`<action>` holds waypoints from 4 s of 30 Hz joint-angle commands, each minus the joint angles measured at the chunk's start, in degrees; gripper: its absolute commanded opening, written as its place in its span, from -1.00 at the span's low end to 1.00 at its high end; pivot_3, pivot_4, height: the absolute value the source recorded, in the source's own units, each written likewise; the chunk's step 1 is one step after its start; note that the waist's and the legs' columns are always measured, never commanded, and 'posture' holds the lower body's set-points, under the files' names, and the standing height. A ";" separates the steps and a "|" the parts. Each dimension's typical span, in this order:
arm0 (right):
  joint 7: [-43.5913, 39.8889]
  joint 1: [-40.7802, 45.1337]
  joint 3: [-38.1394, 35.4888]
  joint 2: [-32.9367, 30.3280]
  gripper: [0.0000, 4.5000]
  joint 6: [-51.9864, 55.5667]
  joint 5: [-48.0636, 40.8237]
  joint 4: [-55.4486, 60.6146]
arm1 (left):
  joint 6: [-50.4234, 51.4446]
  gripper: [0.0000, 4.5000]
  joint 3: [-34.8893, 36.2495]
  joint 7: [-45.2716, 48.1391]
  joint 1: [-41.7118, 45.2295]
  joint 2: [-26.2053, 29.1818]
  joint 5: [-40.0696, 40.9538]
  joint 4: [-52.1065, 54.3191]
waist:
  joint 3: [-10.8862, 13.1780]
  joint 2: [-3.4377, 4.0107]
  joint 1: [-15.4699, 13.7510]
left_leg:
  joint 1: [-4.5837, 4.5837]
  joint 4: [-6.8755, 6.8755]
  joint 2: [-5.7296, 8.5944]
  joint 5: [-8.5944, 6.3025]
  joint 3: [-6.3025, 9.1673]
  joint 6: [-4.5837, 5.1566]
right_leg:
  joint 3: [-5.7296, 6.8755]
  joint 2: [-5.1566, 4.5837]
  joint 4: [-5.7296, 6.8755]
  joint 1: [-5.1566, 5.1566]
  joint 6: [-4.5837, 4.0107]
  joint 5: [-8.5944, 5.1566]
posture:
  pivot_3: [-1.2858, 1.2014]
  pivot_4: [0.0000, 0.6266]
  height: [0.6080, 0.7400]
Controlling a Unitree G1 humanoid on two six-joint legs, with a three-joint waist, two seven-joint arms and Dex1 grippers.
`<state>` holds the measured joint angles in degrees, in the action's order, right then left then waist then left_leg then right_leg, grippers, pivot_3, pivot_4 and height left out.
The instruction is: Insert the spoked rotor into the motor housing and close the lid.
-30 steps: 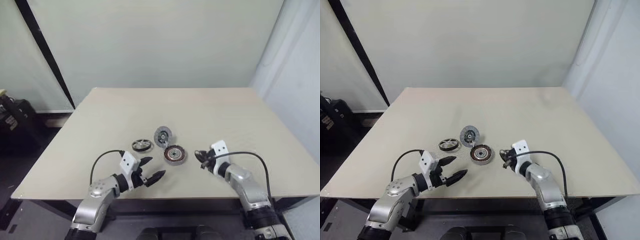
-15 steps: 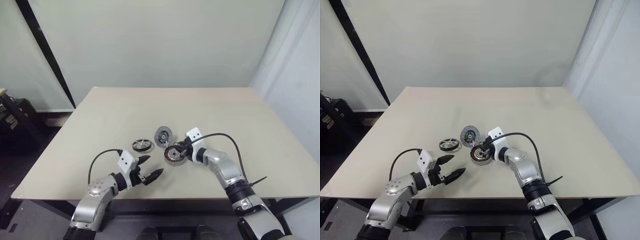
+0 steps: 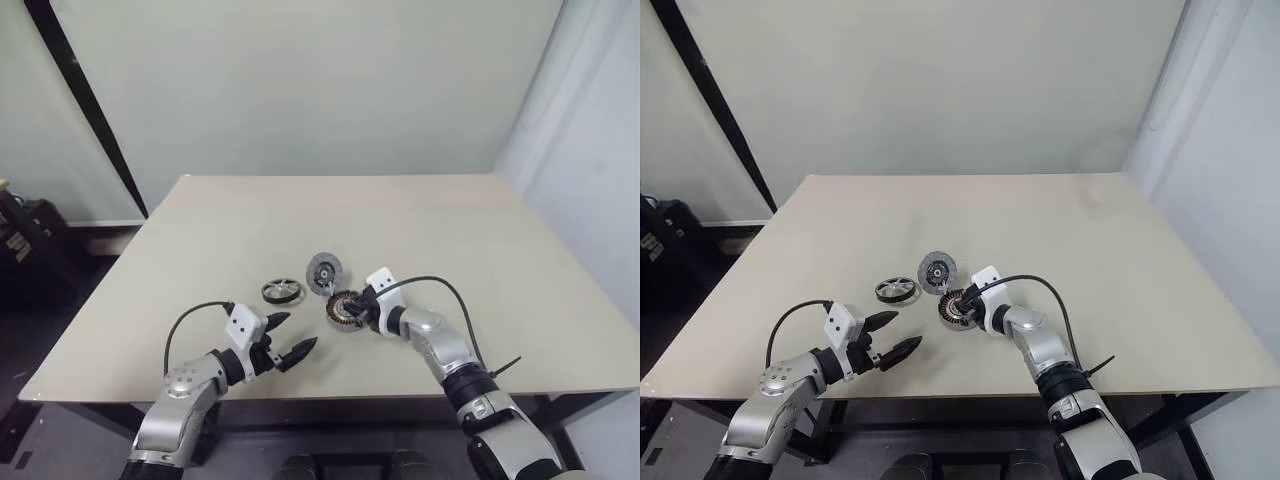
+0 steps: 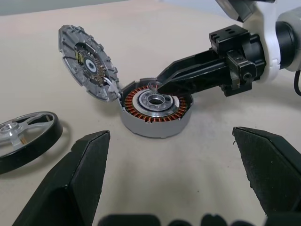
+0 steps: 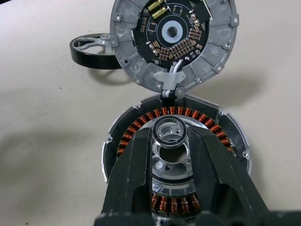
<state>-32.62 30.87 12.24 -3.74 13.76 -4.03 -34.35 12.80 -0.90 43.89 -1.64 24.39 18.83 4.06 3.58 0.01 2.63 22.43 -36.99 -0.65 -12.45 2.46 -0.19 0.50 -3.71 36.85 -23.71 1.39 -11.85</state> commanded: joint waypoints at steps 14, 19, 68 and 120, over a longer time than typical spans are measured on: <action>0.19 2.05 -0.96 0.72 -0.64 -3.98 2.03 -3.54 | -1.32 1.00 1.08 -0.14 0.89 0.45 0.22 1.62 | 0.00 0.00 0.23 | -0.04 0.00 0.00 0.00 -0.01 0.00 | -0.04 0.02 0.03 0.00 0.00 0.01 | 0.03 -1.00 1.00; 0.48 2.57 -1.13 1.18 -0.64 -4.64 2.14 -4.73 | -1.30 1.00 1.00 -0.26 0.94 0.35 0.22 1.69 | 0.00 0.00 0.22 | -0.06 0.00 0.00 0.00 -0.01 0.00 | -0.06 0.03 0.05 0.01 0.00 0.01 | 0.03 -1.00 1.00; 1.28 3.91 -1.21 2.20 -0.64 -6.61 3.87 -8.88 | -0.56 1.00 0.80 -0.77 -0.02 0.37 0.31 3.18 | 0.00 0.01 0.23 | -0.17 0.01 0.00 0.00 -0.03 0.00 | -0.25 0.14 0.06 0.08 -0.01 0.01 | 0.03 -1.00 1.00; 0.68 0.33 -2.66 2.57 -0.83 -1.31 2.14 5.29 | 12.58 1.00 9.67 -14.65 1.57 -6.56 8.20 3.47 | -0.01 -0.03 0.23 | -0.50 0.14 -0.11 -0.02 -0.21 -0.02 | -1.33 0.82 0.04 0.21 -0.01 0.00 | 0.03 -1.00 1.00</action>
<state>-30.58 31.14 9.73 -0.81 10.82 -0.53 -34.11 23.51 6.51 31.64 -1.62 18.27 24.97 6.71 3.57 -0.02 2.86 21.94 -36.85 -0.76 -12.47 2.26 -0.21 -0.83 -2.88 36.88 -23.50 1.38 -11.85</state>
